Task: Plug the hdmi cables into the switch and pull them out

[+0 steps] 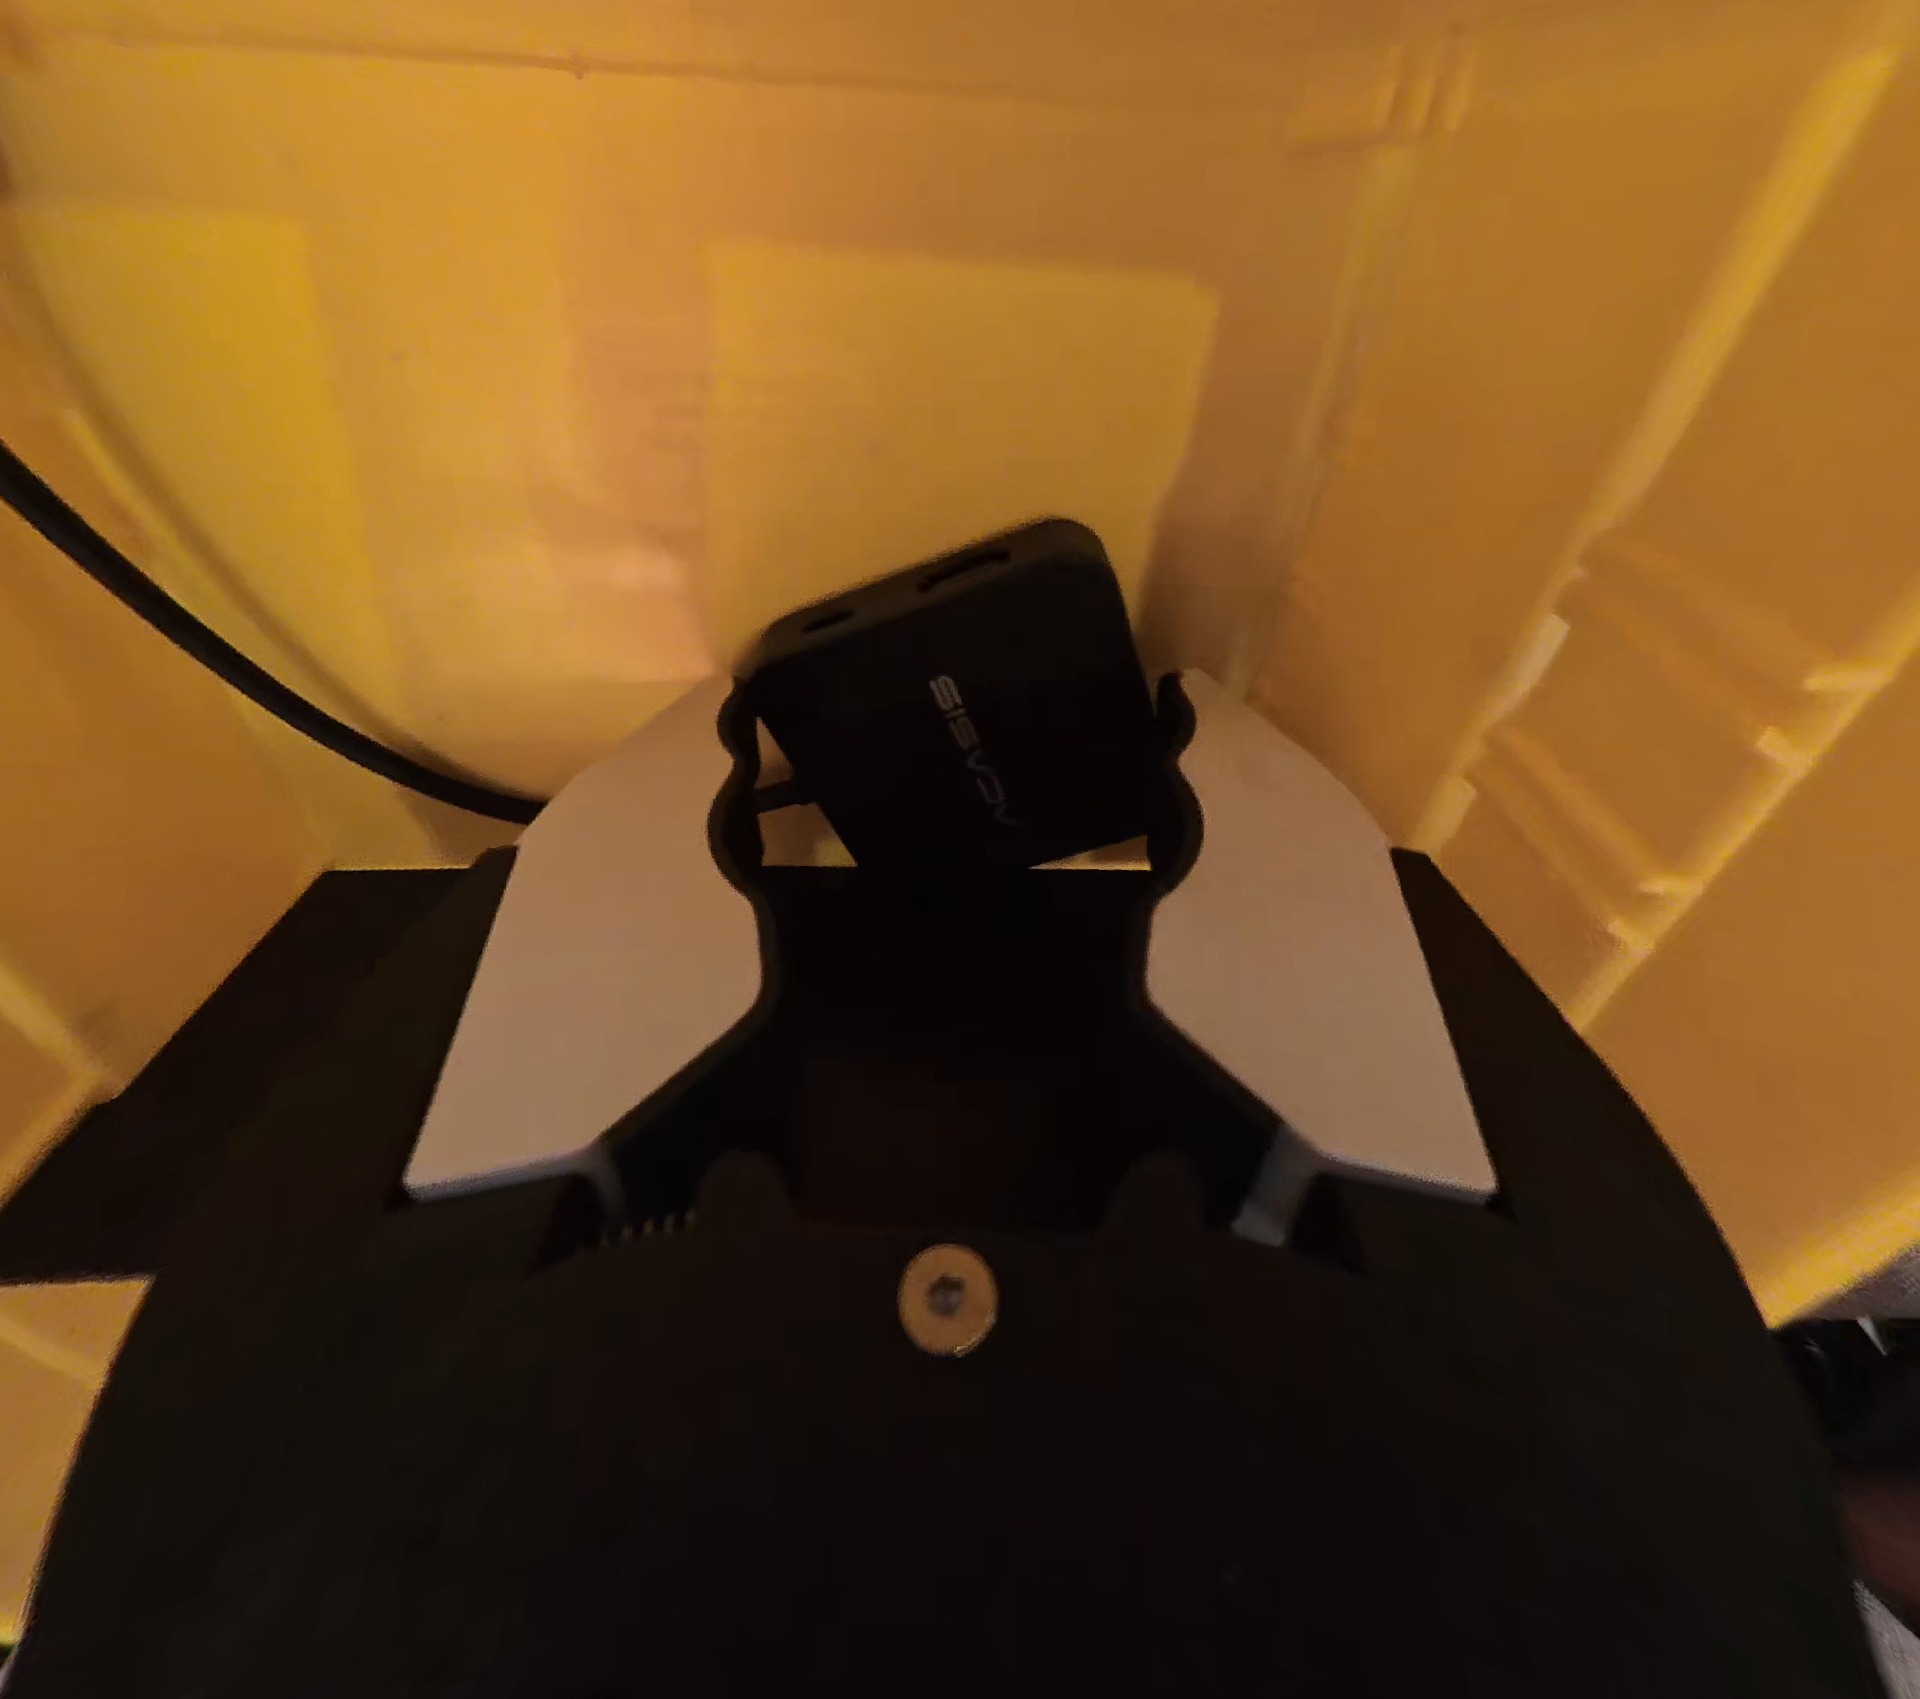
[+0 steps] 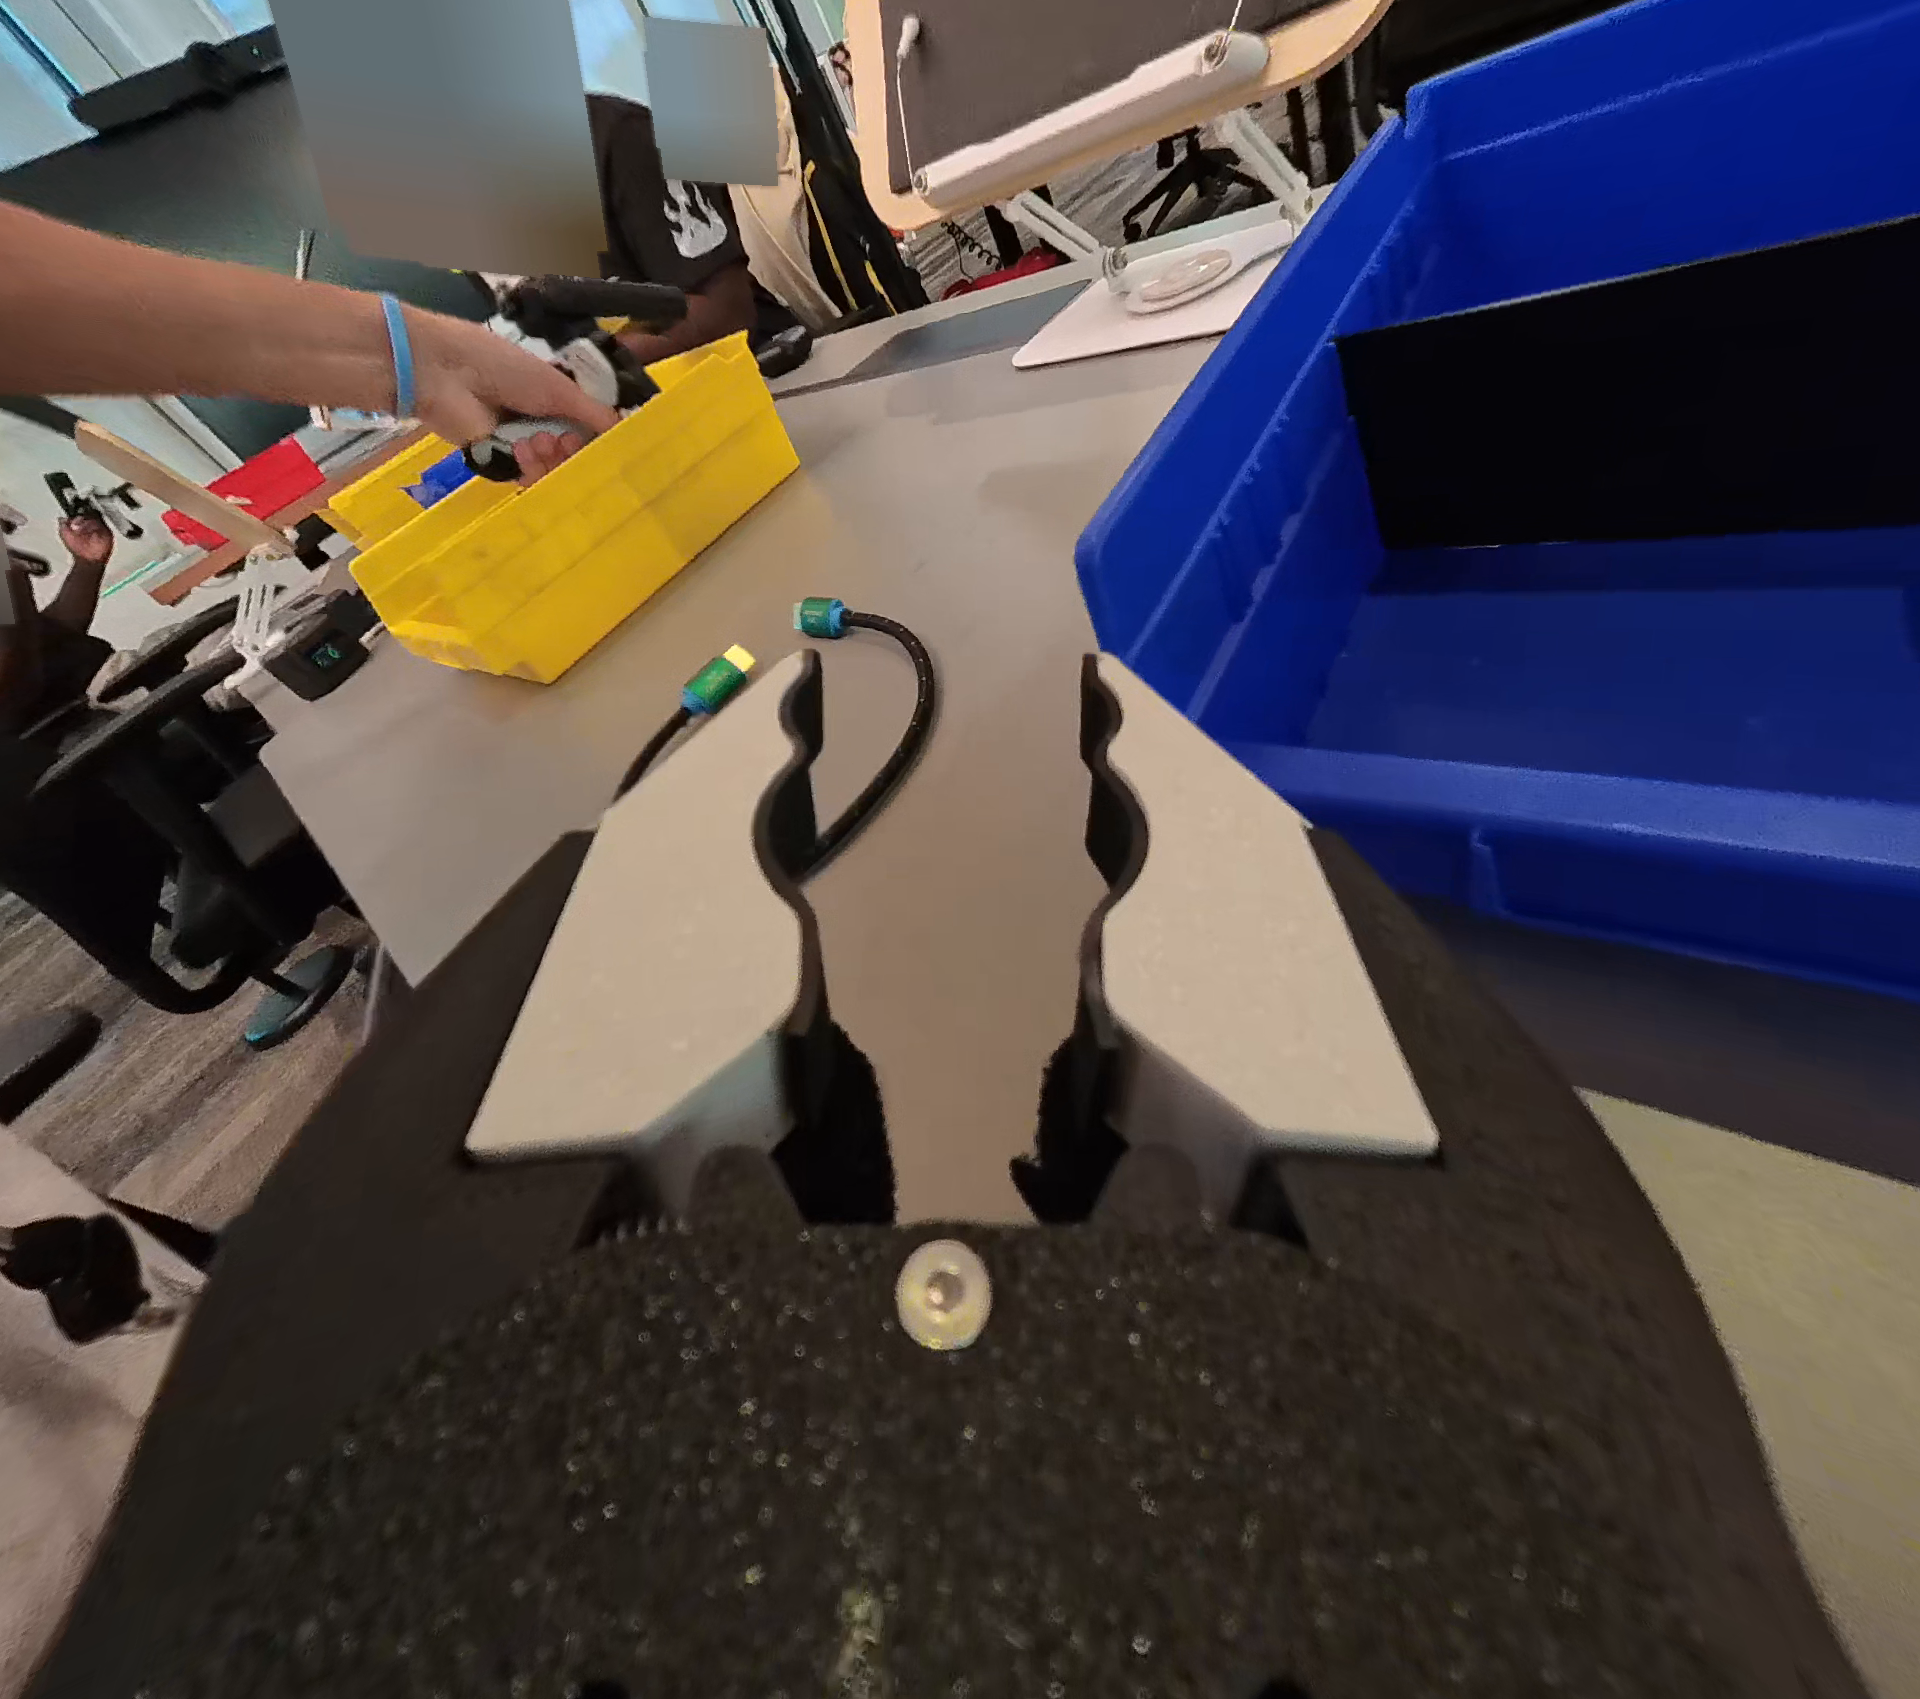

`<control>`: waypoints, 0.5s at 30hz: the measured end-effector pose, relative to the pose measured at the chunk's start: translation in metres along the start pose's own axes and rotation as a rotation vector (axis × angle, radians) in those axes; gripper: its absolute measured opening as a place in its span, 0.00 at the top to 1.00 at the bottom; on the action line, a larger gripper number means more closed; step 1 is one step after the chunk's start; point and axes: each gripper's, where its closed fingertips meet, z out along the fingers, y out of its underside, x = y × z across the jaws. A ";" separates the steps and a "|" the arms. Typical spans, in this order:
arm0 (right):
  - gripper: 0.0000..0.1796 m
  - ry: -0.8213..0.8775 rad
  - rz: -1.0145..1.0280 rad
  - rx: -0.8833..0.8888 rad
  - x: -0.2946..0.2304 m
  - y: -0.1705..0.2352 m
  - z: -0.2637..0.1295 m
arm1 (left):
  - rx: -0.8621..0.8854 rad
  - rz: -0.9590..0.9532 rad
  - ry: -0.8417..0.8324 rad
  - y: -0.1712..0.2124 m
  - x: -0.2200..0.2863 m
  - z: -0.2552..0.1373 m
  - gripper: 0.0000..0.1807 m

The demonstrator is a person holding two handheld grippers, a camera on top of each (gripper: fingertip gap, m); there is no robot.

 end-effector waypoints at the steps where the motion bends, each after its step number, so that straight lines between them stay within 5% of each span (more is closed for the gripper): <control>1: 0.73 0.002 0.016 0.016 -0.001 -0.003 -0.002 | 0.018 0.008 0.005 0.000 0.000 -0.004 0.60; 8: 0.72 -0.006 -0.012 0.020 -0.022 0.000 -0.005 | 0.225 0.080 0.116 -0.009 0.002 -0.068 0.60; 15: 0.72 0.017 -0.138 -0.085 -0.042 0.019 0.007 | 0.598 0.189 0.501 0.008 0.033 -0.174 0.61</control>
